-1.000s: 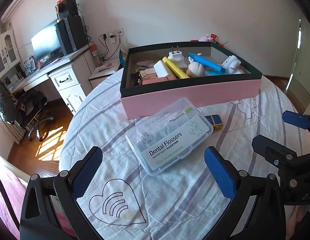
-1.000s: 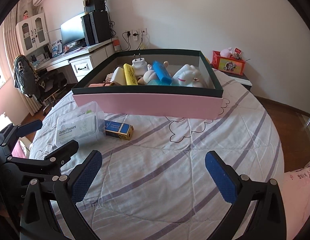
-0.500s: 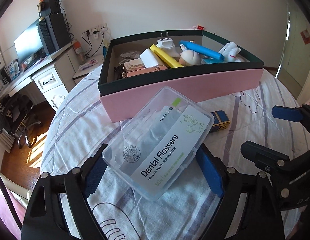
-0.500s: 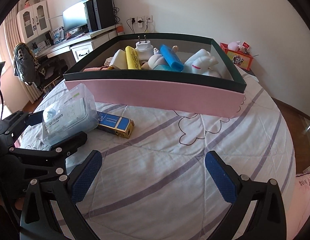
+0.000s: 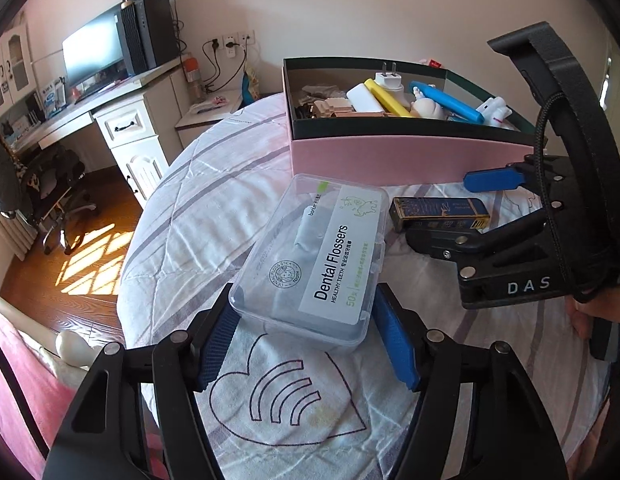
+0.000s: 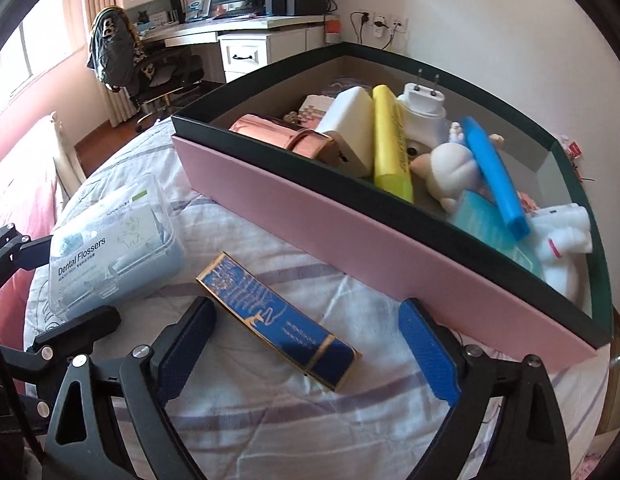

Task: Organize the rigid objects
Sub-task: 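Grasp the clear flossers case with the left gripper while the right gripper grasps the small blue box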

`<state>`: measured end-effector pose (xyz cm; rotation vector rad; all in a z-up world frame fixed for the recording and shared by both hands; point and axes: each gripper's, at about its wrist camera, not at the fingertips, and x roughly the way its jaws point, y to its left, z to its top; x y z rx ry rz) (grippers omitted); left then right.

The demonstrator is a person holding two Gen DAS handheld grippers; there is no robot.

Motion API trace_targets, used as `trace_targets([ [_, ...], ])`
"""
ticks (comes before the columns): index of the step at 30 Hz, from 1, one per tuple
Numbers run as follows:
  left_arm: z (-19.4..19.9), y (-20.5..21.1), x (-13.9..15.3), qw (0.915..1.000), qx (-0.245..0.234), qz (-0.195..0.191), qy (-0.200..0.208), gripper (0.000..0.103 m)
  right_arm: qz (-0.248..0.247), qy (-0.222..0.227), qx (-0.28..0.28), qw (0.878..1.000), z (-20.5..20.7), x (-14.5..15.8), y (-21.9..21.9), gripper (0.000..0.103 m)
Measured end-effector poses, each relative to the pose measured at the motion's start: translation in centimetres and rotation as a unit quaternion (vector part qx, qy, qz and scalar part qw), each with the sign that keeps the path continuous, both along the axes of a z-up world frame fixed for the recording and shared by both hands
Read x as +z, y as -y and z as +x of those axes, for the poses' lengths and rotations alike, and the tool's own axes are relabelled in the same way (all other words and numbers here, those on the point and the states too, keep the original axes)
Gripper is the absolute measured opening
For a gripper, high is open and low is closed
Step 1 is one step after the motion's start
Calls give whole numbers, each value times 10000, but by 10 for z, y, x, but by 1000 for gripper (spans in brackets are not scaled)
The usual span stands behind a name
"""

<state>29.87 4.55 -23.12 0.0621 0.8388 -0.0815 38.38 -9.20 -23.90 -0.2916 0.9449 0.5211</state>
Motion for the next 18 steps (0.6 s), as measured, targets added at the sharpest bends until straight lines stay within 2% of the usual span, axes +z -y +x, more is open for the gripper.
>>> trace_targets([
  [1, 0, 0, 0, 10000, -3, -1, -12, 68, 59, -22, 63, 10000, 0, 1, -1, 87],
  [3, 2, 0, -1, 10000, 18, -34, -46, 69, 150, 4, 191, 9997, -6, 4, 0, 60],
  [4, 5, 0, -3, 9999, 12, -55, -94, 69, 139, 31, 170, 9998, -9, 6, 1, 54],
  [6, 10, 2, -6, 9999, 39, -63, -129, 75, 207, 48, 101, 9997, -17, 8, 8, 31],
  [8, 13, 6, -6, 9999, 63, -47, -139, 76, 309, 93, -35, 9995, -27, 7, 16, 22],
  [10, 13, 11, -6, 10000, 23, -32, -85, 74, 456, 143, -262, 9985, -37, 6, 27, 21],
  [11, 13, 13, -7, 10000, 14, -24, -69, 65, 548, 121, -399, 9976, -42, 5, 33, 21],
  [13, 11, 18, -7, 10000, 48, 43, -26, 65, 695, 117, -729, 9948, -53, 5, 44, 21],
  [18, -6, 34, -4, 9999, -84, -107, -4, 64, 861, 152, -1391, 9864, -89, 6, 66, 21],
])
